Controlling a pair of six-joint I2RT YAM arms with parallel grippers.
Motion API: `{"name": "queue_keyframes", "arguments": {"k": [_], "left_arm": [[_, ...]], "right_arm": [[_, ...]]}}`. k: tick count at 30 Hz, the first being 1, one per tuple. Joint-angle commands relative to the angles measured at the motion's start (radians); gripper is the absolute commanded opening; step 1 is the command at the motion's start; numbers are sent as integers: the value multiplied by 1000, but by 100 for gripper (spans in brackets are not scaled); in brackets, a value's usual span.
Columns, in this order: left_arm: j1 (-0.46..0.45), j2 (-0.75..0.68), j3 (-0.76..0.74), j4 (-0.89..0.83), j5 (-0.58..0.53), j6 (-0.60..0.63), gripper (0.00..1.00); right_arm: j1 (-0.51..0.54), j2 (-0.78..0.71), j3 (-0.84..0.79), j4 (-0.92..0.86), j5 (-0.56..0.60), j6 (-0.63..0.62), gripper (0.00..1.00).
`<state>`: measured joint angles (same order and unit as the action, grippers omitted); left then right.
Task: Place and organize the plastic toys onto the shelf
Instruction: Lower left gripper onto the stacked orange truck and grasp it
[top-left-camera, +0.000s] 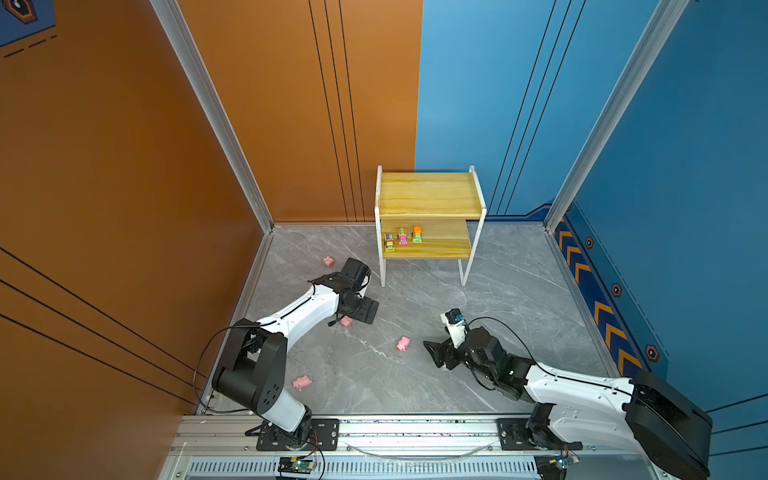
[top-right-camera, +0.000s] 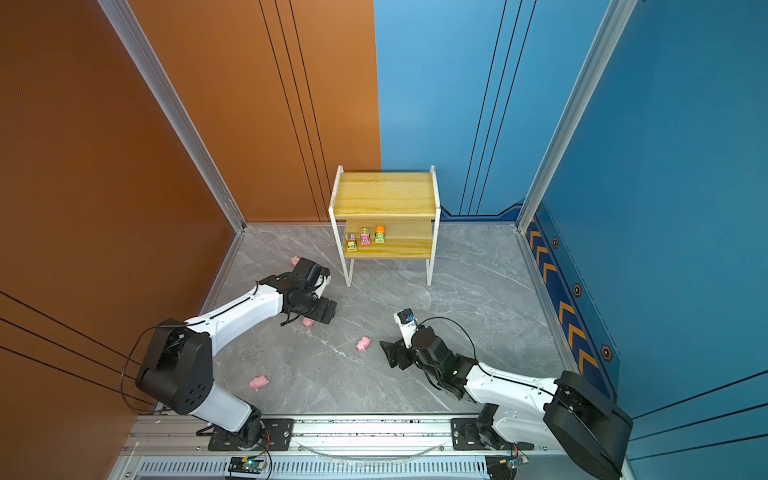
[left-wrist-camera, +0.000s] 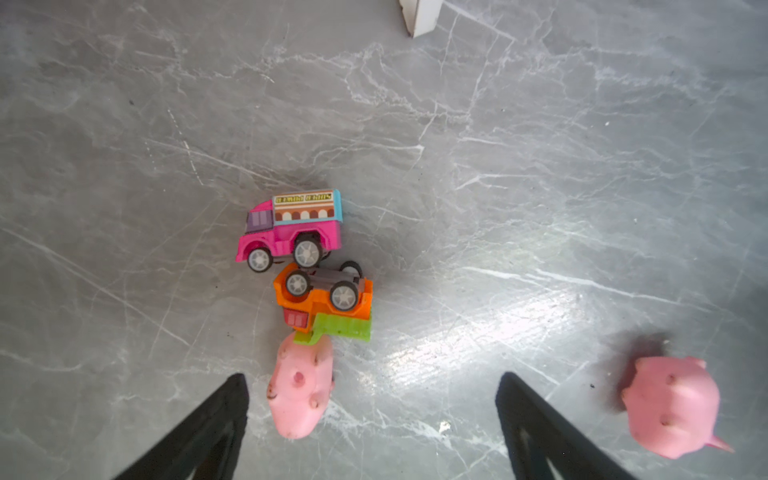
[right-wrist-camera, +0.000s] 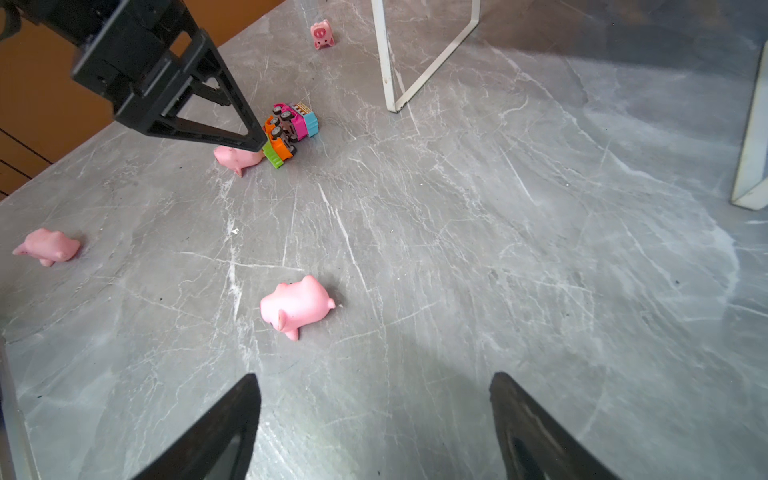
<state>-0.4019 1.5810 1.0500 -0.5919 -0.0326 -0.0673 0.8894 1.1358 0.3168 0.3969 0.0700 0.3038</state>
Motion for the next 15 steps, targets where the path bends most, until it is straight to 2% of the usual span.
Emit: {"name": "queue_keyframes", "arguments": {"k": [1,15], "left_arm": [[13,40,25,-29,36,59,94],[71,148,51,2,71,68,93]], "right_arm": [[-6,-8,-12,57,-38,-18,86],[3,10,-10,95,-61,-5,85]]}}
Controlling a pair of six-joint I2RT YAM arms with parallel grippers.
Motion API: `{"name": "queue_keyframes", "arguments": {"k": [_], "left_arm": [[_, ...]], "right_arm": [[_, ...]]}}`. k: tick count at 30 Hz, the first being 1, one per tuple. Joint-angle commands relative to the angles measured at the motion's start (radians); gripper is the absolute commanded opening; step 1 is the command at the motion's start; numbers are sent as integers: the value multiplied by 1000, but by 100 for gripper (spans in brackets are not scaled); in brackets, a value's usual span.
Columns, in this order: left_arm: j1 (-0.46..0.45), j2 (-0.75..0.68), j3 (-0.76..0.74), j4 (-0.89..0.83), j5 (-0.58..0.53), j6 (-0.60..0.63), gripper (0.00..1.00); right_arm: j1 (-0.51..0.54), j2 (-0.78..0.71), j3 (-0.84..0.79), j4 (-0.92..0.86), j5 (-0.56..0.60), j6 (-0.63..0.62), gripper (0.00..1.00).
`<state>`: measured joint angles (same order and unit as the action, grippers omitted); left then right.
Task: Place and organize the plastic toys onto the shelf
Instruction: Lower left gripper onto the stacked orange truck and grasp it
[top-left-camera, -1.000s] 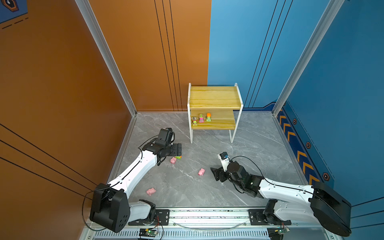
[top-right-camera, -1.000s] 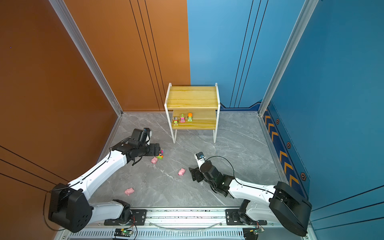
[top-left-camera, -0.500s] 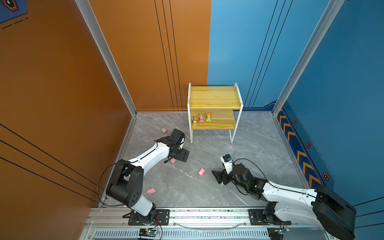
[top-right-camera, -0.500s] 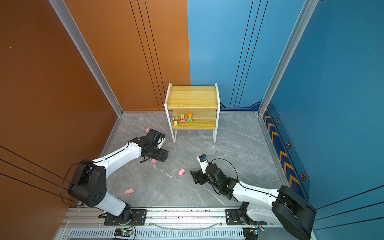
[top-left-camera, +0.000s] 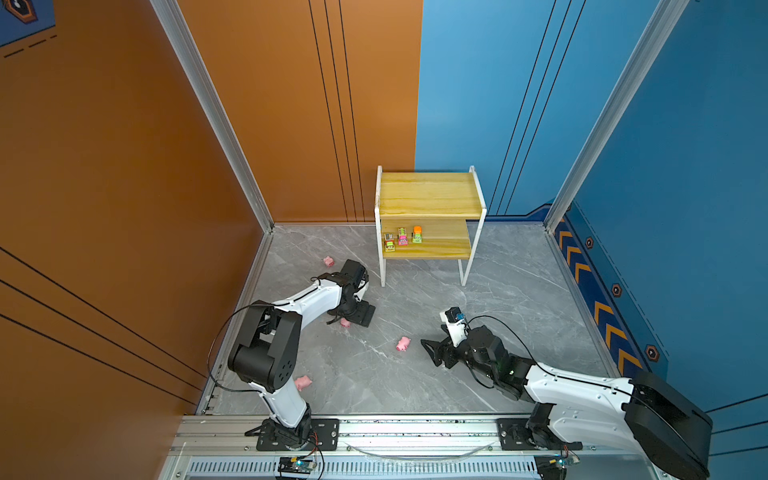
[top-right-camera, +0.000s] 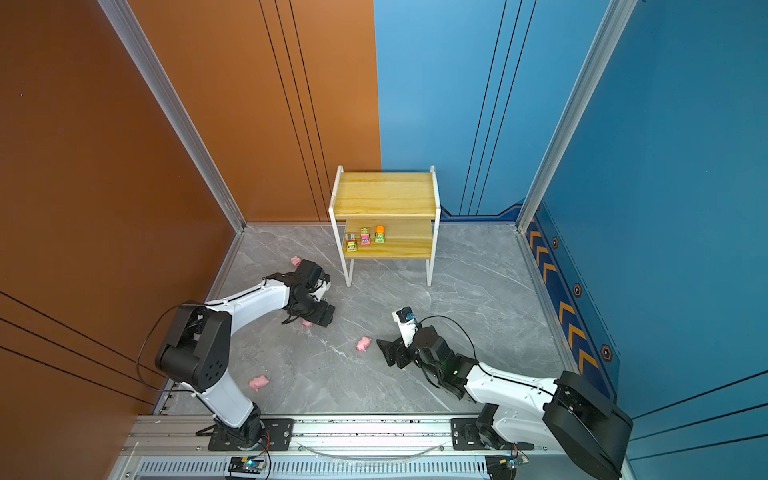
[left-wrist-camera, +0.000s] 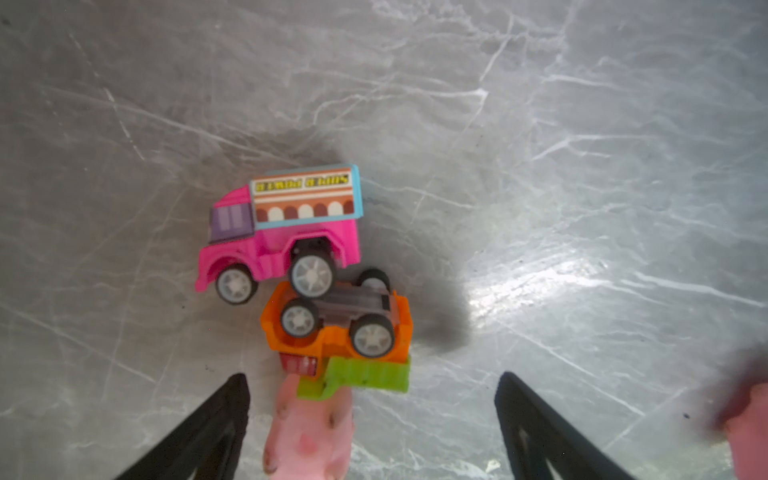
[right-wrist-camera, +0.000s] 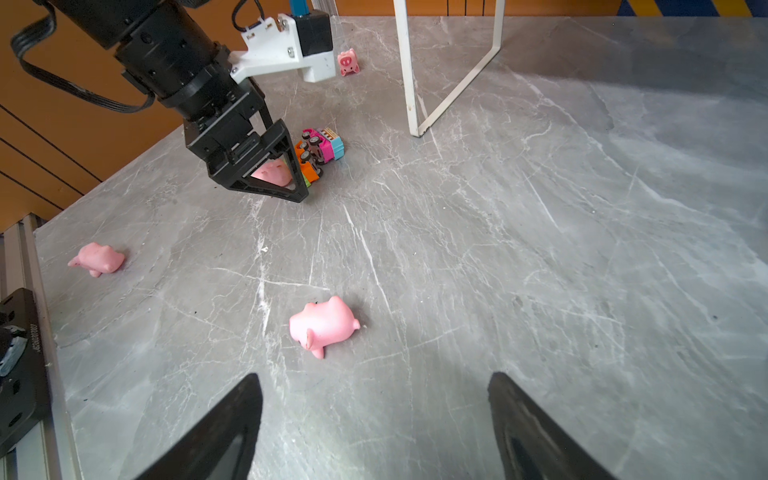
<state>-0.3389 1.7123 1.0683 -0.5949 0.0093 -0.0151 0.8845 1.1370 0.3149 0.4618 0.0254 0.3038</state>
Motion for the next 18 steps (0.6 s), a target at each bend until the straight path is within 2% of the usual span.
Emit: {"name": "queue_keyframes", "arguments": {"k": [1,7,12,14,18], "left_arm": [[8,23,36,6,31,16,93],[0,60,57,11,43,20,92],[-3,78,74,12,37,18,87],[-8,73,70,12,31,18,78],[-22,66,59,11,24,16,69]], "right_arm": [[9,9,-8,29,-16,-5,85],[13,-10,-5,13,-11,-8,85],[13,-20,-6,2,-5,-6,85],[15,-25,-9,2,-2,-3,85],[16,-36,-15,0,5,-2,85]]}}
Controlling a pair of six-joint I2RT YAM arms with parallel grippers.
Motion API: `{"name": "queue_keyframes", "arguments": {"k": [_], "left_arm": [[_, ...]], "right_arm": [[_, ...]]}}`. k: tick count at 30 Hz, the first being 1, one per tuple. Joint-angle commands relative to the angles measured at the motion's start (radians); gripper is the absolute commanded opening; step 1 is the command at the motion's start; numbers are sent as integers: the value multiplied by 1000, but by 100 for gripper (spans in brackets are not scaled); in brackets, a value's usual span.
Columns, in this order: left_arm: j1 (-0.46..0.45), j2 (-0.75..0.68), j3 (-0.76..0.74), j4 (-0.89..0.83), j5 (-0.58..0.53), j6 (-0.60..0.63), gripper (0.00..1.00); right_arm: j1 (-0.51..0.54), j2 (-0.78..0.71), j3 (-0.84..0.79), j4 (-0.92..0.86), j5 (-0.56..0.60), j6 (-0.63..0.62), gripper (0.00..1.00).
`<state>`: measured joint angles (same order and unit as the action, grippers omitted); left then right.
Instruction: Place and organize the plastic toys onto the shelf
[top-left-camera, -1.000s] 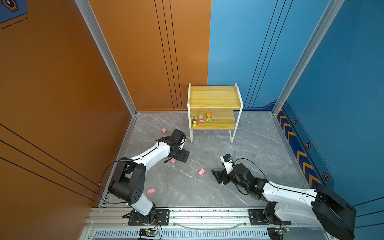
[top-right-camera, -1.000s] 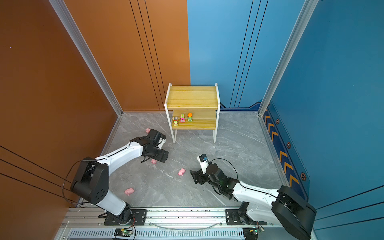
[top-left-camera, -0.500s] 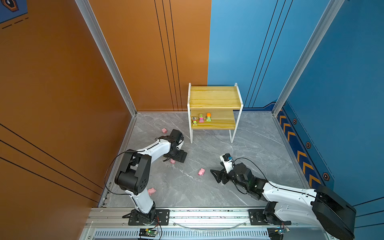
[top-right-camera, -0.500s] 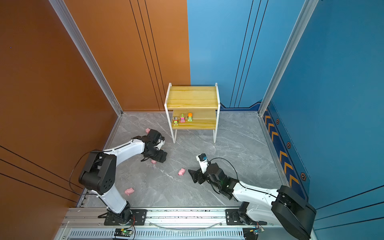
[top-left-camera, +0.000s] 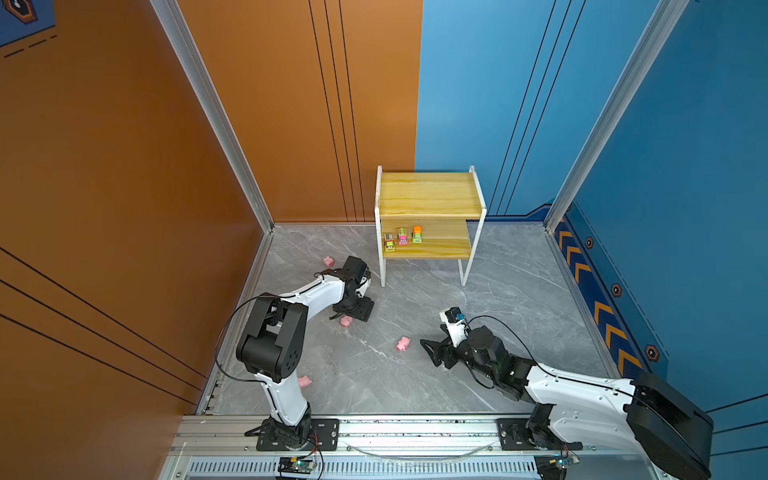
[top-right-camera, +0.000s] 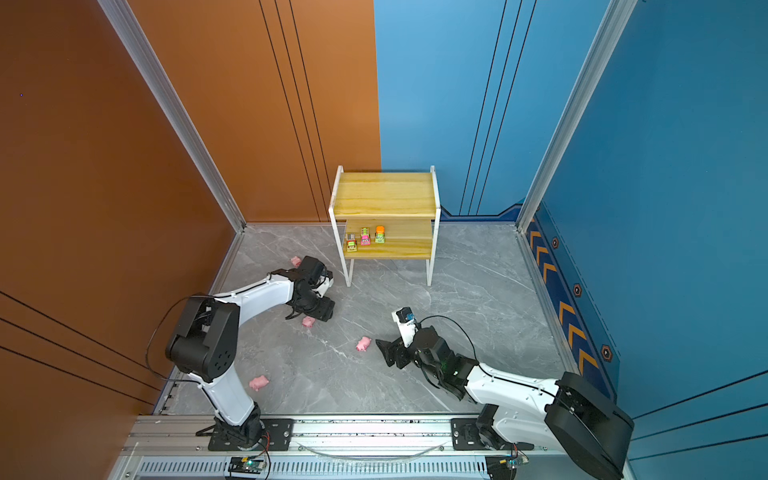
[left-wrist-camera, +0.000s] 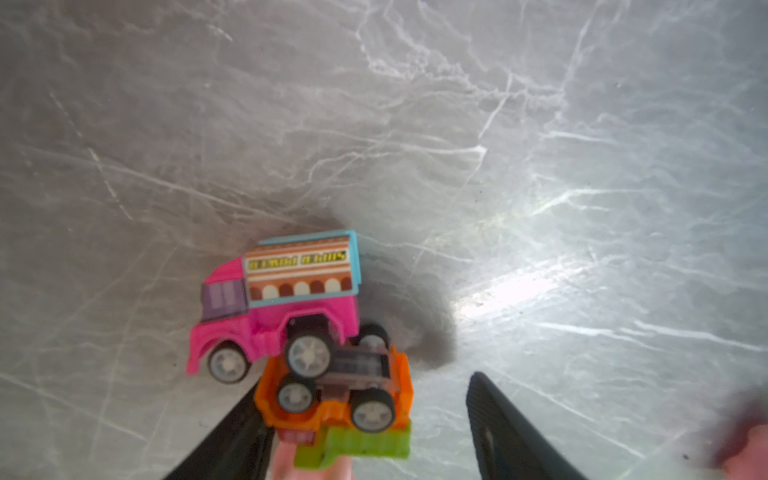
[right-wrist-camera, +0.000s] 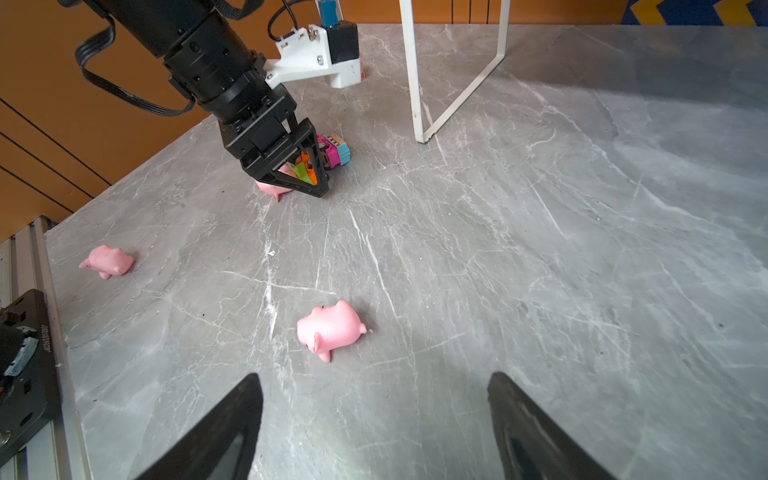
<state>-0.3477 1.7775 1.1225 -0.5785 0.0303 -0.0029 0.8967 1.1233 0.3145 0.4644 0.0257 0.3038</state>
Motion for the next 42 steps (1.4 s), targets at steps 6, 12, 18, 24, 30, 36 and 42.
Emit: {"name": "queue_keyframes", "arguments": {"k": [6,12,18,24,30,36,42], "left_arm": [[-37,-12,-14,-4,-14,3,58],[-64,-20,-18,-5,-30,-15,50],[-104,-43,-18,-10,-45,-56,49],[-181,-90,-21,-23,-48,-98,50],[-318,-113,36,-48,-45,-113,50],[-480,-42,159,-83,-51,-108,53],[-617,81,266,-105,-44,-89,53]], "right_arm": [[4,-52,-25,-15,14,-2,85],[5,-100,-49,-28,34,1,85],[2,-185,-70,-88,94,7,85],[-79,-325,-67,-243,155,93,82],[-255,-409,-21,-424,106,197,81],[-394,-414,56,-590,40,263,80],[-467,-413,115,-694,24,270,79]]}}
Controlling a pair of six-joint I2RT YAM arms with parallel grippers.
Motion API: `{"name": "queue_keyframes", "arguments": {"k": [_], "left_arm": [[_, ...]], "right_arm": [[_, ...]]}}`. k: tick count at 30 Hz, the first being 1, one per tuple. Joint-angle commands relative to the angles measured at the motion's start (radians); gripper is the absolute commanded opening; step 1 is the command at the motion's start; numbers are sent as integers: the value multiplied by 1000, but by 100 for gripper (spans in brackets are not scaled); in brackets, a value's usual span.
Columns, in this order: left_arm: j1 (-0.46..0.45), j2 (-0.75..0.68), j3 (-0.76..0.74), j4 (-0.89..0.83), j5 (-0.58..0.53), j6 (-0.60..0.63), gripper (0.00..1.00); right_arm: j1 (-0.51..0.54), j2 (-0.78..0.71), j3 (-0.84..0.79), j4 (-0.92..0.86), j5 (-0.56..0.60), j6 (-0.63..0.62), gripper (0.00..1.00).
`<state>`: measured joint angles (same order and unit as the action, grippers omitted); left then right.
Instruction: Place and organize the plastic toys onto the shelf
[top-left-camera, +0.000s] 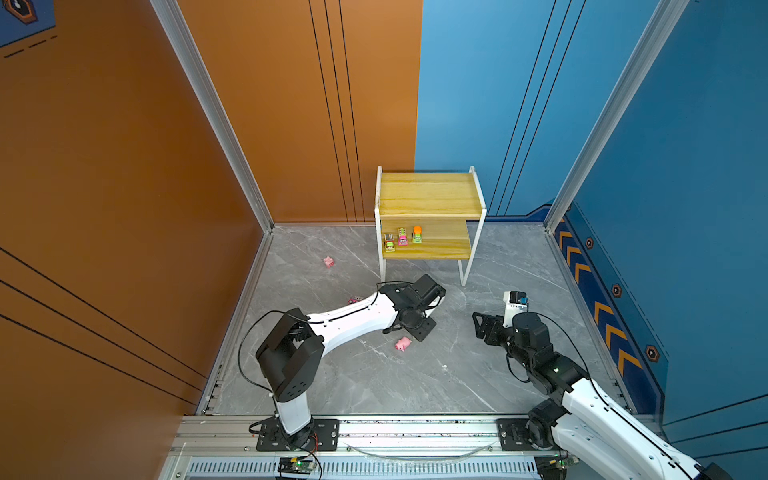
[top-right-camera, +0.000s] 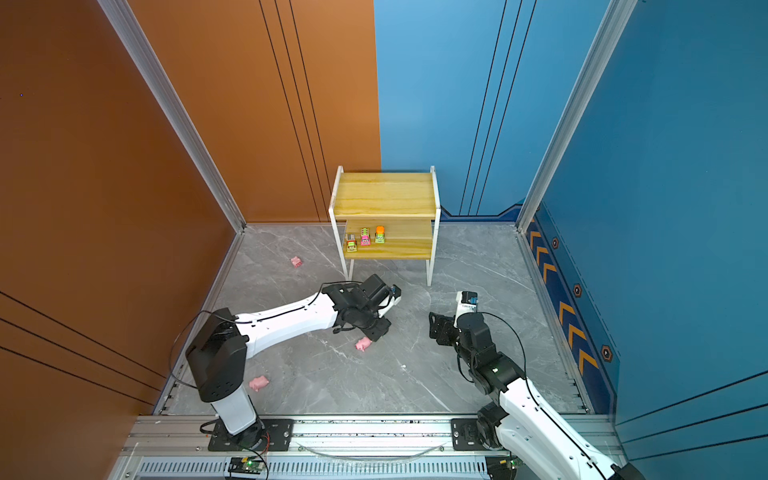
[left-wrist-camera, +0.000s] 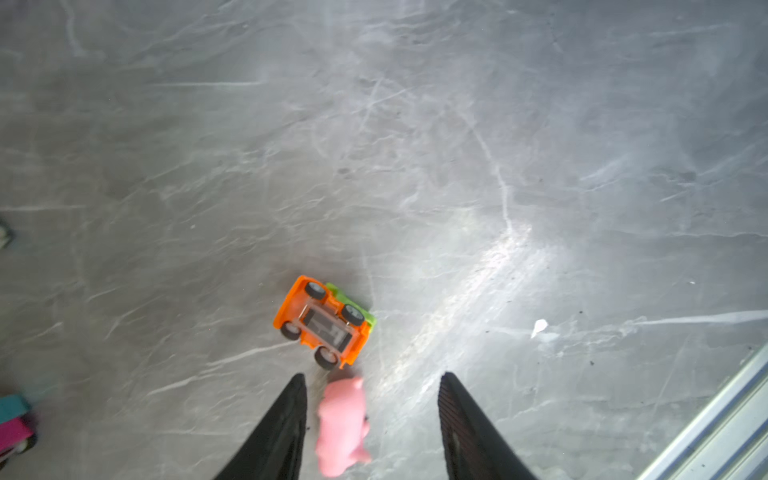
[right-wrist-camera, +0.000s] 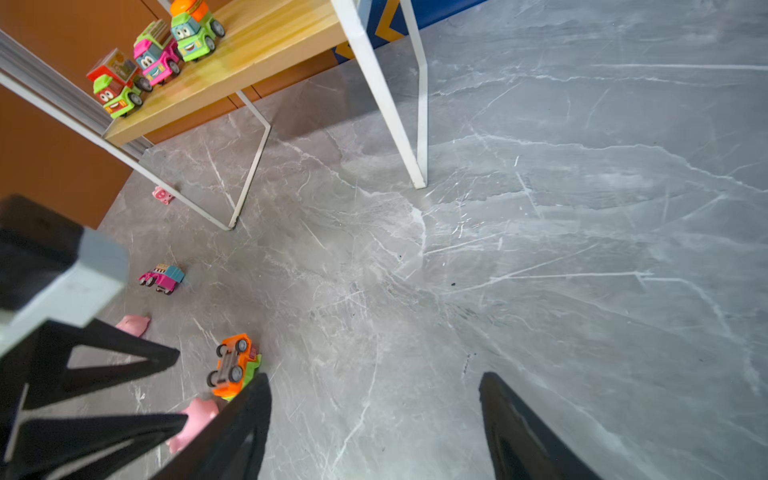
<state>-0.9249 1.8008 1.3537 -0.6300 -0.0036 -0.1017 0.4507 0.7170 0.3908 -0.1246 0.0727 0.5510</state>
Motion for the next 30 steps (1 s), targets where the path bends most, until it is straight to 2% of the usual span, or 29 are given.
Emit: {"name": "queue_keyframes", "arguments": {"k": [1,4,8,11,15,22,25,30], "left_arm": [[-54,80,50,-59,-9,14,53],[-63,103,65,-65,-35,10,53],[-9,42,48,-39,-20,-14,54],[42,-33,19,-8,11,-32,60],[117,-134,-51,43,74,-84,70],[279,-296,-249,158,168,-250,80],[325,-339,-312,188,170,-300,81],[357,-353,-369,188,147,-319,83]], "right_arm": [[-31,-10,45,-116,-26,22,79],[-51,-14,54,-137,-40,6,79],[-49,2,47,-140,-46,-24,79],[-19,44,32,-101,-56,-42,79],[133,155,63,-55,55,-59,79],[406,466,208,14,209,-42,80],[470,580,261,51,230,-15,80],[545,732,353,67,283,26,81]]}}
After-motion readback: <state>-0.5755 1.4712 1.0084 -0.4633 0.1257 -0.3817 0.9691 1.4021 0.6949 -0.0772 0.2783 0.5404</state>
